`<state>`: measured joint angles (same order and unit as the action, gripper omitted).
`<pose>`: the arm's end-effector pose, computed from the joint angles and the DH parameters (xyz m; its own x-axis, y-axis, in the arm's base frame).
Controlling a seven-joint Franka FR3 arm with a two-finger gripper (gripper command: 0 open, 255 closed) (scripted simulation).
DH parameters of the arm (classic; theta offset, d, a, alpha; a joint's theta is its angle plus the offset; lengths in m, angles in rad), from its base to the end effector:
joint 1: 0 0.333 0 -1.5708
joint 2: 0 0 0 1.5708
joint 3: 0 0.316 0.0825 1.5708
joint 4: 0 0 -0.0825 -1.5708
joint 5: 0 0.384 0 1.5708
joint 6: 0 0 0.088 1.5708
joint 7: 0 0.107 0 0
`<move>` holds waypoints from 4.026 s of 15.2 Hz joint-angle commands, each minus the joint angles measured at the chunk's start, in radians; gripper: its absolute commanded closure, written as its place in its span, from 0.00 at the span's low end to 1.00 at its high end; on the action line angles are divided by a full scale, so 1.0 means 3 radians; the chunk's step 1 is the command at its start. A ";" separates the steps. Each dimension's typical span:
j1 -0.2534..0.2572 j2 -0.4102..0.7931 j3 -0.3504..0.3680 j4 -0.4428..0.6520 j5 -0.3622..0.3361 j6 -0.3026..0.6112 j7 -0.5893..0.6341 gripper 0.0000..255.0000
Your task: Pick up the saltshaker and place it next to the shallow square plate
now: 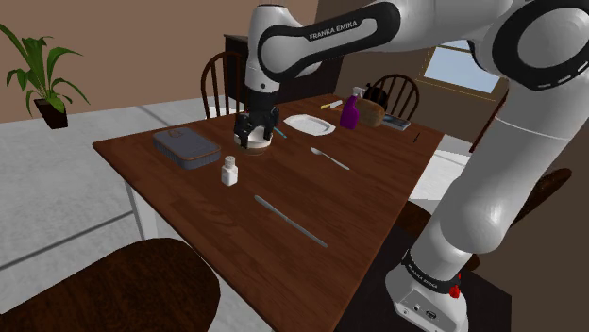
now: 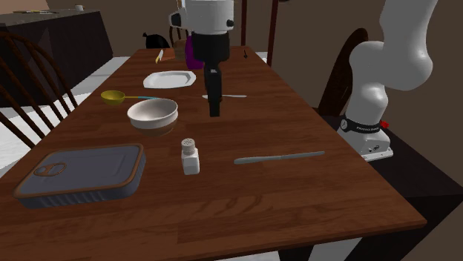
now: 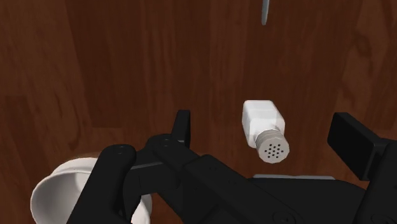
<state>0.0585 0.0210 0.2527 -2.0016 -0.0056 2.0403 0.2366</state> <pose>0.5338 0.1707 0.4487 0.9969 0.0769 0.0178 0.0769 -0.9970 -0.0045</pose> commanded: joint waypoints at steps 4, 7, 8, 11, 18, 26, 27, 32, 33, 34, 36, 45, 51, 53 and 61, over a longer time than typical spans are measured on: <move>0.0106 0.0647 0.0049 0.0539 -0.0222 0.0066 0.0196 0.00; 0.0153 0.0859 0.0046 0.0710 -0.0292 0.0094 0.0249 0.00; 0.0155 0.0876 0.0043 0.0687 -0.0299 0.0133 0.0253 0.00; 0.0159 0.0929 0.0036 0.0622 -0.0318 0.0250 0.0266 0.00; 0.0162 0.0979 0.0029 0.0571 -0.0337 0.0348 0.0278 0.00; 0.0162 0.0979 0.0030 0.0571 -0.0337 0.0348 0.0278 1.00; 0.0162 0.0979 0.0030 0.0571 -0.0337 0.0347 0.0278 1.00; 0.0161 0.0959 0.0032 0.0591 -0.0330 0.0310 0.0273 1.00; 0.0159 0.0940 0.0035 0.0611 -0.0322 0.0271 0.0268 1.00; 0.0158 0.0923 0.0037 0.0633 -0.0316 0.0232 0.0264 1.00; 0.0155 0.0889 0.0042 0.0679 -0.0303 0.0154 0.0255 1.00; 0.0148 0.0766 0.0057 0.0923 -0.0256 -0.0208 0.0221 1.00; 0.0149 0.0714 0.0063 0.1124 -0.0236 -0.0459 0.0206 1.00; 0.0149 0.0702 0.0065 0.1198 -0.0231 -0.0544 0.0201 1.00; 0.0158 0.0687 0.0072 0.1536 -0.0222 -0.0897 0.0190 1.00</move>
<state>0.1054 0.2244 0.2743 -1.5604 -0.0715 1.7888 0.2943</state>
